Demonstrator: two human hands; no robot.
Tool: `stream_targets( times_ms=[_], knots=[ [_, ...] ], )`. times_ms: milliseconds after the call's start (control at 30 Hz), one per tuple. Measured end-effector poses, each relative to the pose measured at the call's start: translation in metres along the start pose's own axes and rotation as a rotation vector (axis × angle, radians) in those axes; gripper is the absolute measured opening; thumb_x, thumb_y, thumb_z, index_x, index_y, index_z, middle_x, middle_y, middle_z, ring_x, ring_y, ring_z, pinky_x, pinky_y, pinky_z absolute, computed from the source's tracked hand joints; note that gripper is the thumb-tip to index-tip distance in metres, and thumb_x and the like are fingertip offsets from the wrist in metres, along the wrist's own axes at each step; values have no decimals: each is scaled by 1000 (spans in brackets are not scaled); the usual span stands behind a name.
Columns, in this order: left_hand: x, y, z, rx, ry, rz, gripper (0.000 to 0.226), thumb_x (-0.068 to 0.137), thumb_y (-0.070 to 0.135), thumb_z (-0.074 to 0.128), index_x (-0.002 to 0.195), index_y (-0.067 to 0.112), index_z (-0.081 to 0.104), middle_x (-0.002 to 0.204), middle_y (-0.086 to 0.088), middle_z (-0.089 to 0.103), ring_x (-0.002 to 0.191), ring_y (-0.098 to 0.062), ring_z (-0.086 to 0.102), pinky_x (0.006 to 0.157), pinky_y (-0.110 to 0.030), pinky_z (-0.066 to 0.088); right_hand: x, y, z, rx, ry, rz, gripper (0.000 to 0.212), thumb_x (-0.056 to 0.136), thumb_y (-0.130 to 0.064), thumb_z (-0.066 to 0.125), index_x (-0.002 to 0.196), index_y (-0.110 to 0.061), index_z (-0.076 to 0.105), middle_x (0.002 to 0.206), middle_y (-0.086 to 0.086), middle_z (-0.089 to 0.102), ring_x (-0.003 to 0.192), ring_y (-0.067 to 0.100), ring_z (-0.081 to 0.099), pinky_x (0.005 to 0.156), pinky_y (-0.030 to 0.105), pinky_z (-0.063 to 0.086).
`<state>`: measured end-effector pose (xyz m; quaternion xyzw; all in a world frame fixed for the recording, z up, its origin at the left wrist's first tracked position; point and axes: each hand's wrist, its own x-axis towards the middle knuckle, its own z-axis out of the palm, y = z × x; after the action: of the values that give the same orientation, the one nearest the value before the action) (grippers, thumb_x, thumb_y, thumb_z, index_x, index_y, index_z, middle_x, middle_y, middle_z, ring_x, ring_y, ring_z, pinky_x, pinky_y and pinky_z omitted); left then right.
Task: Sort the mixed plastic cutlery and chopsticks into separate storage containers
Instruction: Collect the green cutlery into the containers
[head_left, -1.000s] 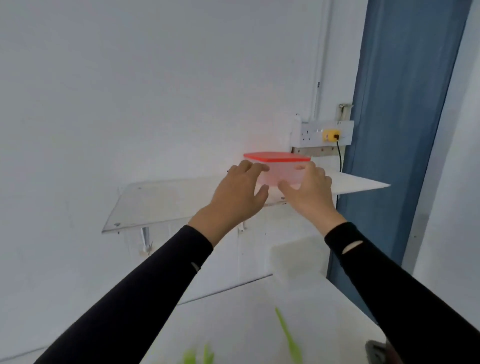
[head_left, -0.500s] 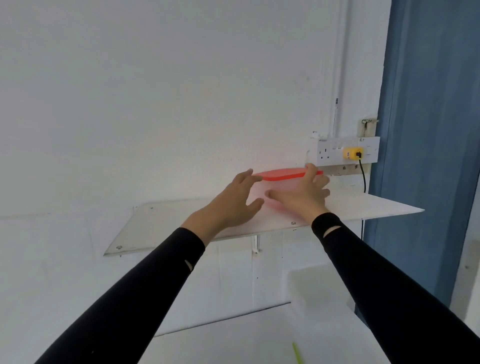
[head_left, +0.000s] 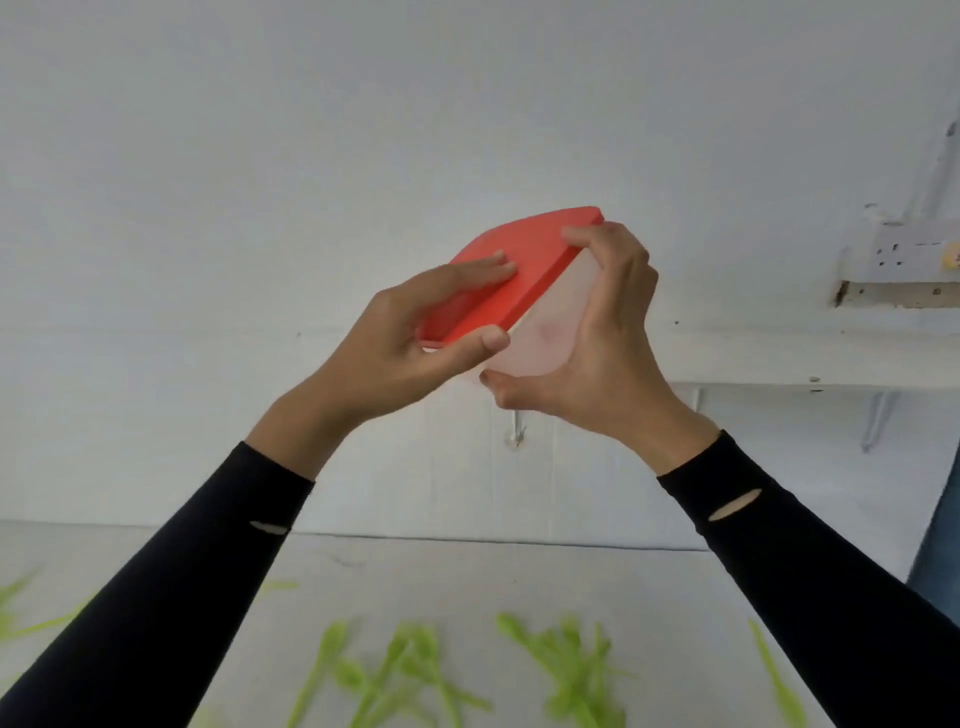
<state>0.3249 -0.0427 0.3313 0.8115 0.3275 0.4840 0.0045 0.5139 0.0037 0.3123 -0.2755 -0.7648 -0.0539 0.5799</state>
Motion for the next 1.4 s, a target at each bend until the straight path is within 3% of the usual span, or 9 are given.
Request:
stream_targets(
  times_ms=[167,367,533,700,867,1000,1200,1300,1400],
  knots=[
    [-93,-7,-68,271,84,-121,49,98,51,44,133,21,59,112,1,70,99,-14,66,83,-32,54,-33,-72,70,133,-123,-3,111,45,-63,74,138,-33,20,139,1,24,130,19,23,108,30,24],
    [-243,-19,-91,442,201,-352,44,102,42,35,123,15,64,80,16,65,65,0,58,61,-15,44,-119,-133,150,196,-454,150,111,44,-68,71,142,-41,26,143,1,23,134,21,17,112,38,28],
    [-351,-37,-87,397,411,-837,39,106,35,35,110,11,65,81,1,66,75,-21,63,68,-27,47,-193,-159,178,177,-814,175,104,54,-55,85,141,-54,28,147,3,14,134,19,9,111,40,31],
    [-436,-63,-116,46,680,-1341,39,107,32,30,104,5,58,97,-10,62,88,-28,65,56,-33,58,-242,-156,189,209,-854,355,80,52,-57,82,117,-41,38,148,-2,10,137,17,13,98,33,33],
    [-501,-50,-79,-435,528,-1693,36,108,15,26,126,-2,52,96,-16,62,80,-27,68,59,-33,60,-294,-157,206,233,-998,474,82,44,-83,71,95,-30,35,113,-7,35,103,13,40,80,26,40],
    [-510,-36,-61,-548,522,-1736,45,109,27,25,116,-2,59,101,-15,64,93,-28,64,71,-34,58,-328,-162,218,-8,-1254,295,84,44,-94,61,93,-28,40,111,-7,45,122,25,38,100,37,34],
    [-490,-33,-76,72,106,-1611,77,101,58,9,120,10,65,123,-7,61,111,-22,56,95,-34,37,-339,-160,214,-121,-1568,269,90,53,-88,63,117,-28,43,156,14,20,149,33,-11,115,61,-14],
    [-465,-50,-73,127,186,-1434,61,106,46,18,123,12,65,133,-8,58,127,-24,51,100,-34,34,-332,-154,210,-25,-1555,346,104,47,-94,58,130,-33,41,158,10,17,150,33,-4,118,58,-5],
    [-423,-68,-50,147,190,-1227,50,108,33,24,112,10,68,114,0,57,120,-22,52,95,-30,34,-316,-140,192,132,-1340,419,72,70,-76,65,120,-25,55,129,-1,49,132,21,33,112,38,24]
  ],
)
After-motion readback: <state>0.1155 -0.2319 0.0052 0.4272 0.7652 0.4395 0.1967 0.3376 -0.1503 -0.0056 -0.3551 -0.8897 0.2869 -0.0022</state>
